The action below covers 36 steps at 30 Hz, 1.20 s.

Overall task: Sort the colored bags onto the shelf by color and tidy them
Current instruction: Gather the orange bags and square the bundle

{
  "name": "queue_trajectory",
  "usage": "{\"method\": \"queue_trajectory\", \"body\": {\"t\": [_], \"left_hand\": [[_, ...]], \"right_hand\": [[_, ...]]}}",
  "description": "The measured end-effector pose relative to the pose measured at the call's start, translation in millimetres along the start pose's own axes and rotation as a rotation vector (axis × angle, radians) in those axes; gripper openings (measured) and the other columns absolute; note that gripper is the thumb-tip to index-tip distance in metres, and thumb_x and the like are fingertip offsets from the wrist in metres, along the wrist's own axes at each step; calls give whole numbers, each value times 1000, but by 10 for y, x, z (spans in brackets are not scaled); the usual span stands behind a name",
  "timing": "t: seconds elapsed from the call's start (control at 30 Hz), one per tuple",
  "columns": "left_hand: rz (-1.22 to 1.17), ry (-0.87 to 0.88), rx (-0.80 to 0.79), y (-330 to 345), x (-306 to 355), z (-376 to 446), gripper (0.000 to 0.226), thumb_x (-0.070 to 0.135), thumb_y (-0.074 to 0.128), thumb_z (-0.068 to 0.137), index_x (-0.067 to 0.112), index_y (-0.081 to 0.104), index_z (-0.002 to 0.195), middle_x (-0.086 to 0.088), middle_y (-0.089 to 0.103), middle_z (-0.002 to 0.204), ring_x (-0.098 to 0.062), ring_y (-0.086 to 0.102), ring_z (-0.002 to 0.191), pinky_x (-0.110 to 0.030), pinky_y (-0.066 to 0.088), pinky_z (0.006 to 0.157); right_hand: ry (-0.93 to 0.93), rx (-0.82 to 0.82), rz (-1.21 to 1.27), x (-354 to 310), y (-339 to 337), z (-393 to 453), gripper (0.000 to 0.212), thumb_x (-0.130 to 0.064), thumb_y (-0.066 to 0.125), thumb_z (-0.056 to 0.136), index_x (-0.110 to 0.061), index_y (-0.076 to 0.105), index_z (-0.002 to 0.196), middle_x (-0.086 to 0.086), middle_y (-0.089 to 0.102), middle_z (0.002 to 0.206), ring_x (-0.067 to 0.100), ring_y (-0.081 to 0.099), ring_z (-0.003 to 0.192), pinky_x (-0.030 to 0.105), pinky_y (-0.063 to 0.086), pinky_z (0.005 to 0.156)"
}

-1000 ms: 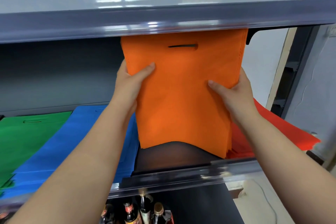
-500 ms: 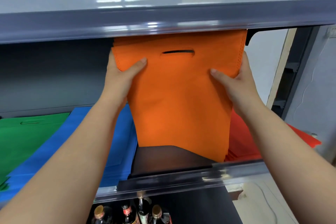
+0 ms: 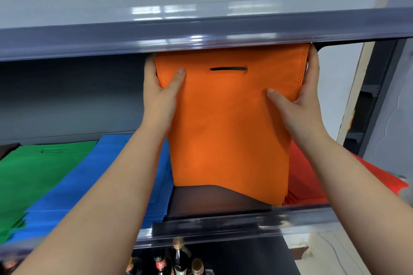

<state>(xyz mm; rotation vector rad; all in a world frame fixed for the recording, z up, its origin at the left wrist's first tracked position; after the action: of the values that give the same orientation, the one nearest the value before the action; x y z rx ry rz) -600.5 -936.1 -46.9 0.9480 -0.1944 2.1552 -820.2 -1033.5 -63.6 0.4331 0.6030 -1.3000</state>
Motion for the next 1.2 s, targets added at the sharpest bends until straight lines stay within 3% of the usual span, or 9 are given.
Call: {"method": "queue_trajectory", "body": {"t": [0.13, 0.23, 0.4, 0.47, 0.57, 0.67, 0.9, 1.03, 1.2], "left_hand": [[55, 76, -30, 7, -22, -51, 50, 14, 57, 91, 20, 31, 132, 1, 49, 128, 1, 51, 113, -17, 38, 101], [36, 71, -24, -6, -18, -34, 45, 12, 58, 90, 21, 35, 127, 9, 54, 116, 9, 55, 100, -14, 41, 92], [-74, -101, 3, -69, -75, -137, 75, 10, 72, 80, 18, 27, 140, 3, 50, 131, -2, 56, 110, -17, 45, 92], [-144, -238, -46, -109, -195, -249, 68, 15, 78, 73, 15, 45, 132, 0, 61, 121, -9, 64, 103, -22, 50, 84], [-162, -325, -100, -62, -251, -381, 38, 16, 76, 76, 21, 60, 111, 3, 69, 107, -11, 67, 97, -24, 52, 80], [-158, -312, -51, 65, -172, -309, 21, 11, 71, 82, 23, 63, 97, 6, 70, 95, -6, 69, 84, -22, 54, 73], [-144, -470, -94, 17, -488, -551, 31, 9, 72, 79, 17, 64, 108, 3, 71, 99, -7, 69, 84, -21, 54, 69], [-148, -444, -104, 18, -425, -442, 22, 11, 73, 79, 22, 65, 96, 4, 73, 91, -11, 70, 82, -23, 55, 67], [-212, -586, -173, -124, -533, -571, 40, 18, 74, 67, 20, 64, 105, 2, 74, 97, -13, 71, 86, -24, 54, 67]], "right_hand": [[-22, -9, -56, 25, 4, -17, 79, 0, 58, 88, -22, 11, 148, -17, 37, 137, -16, 41, 119, 28, 35, 110], [-20, 3, -77, 24, -10, -22, 78, 0, 59, 88, -23, 13, 147, -8, 37, 142, -9, 43, 121, 31, 35, 110], [73, -8, -20, 52, -8, -139, 87, -7, 65, 86, -25, 8, 149, -7, 33, 148, 3, 40, 130, 32, 34, 111], [156, -25, 23, 116, -3, -245, 77, -9, 69, 84, -23, 23, 145, -6, 47, 138, 4, 50, 121, 31, 41, 105], [250, -35, 83, 163, 19, -338, 57, -1, 70, 81, -25, 40, 123, -17, 56, 107, -11, 58, 91, 15, 48, 86], [245, 1, 7, 150, 55, -231, 51, -2, 69, 81, -27, 44, 118, -13, 59, 104, 4, 60, 95, 26, 49, 89], [352, -17, 99, 400, 49, -409, 54, 0, 71, 79, -29, 44, 116, -13, 59, 104, 4, 59, 95, 37, 48, 96], [345, 13, 166, 380, 15, -340, 50, 2, 69, 80, -32, 49, 111, -12, 63, 102, 6, 62, 94, 33, 52, 87], [374, -28, 200, 496, 22, -541, 52, 6, 73, 74, -32, 54, 104, -10, 66, 99, 3, 66, 85, 24, 54, 74]]}}
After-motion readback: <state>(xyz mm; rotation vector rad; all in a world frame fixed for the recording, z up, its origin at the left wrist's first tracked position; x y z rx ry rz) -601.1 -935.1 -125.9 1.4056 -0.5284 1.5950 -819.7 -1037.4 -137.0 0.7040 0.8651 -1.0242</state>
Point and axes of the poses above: each hand's wrist, its own z-axis towards the middle knuckle, its own y-axis out of the palm, x = y × z, the point moved 2 cm from there along z, towards the middle knuckle
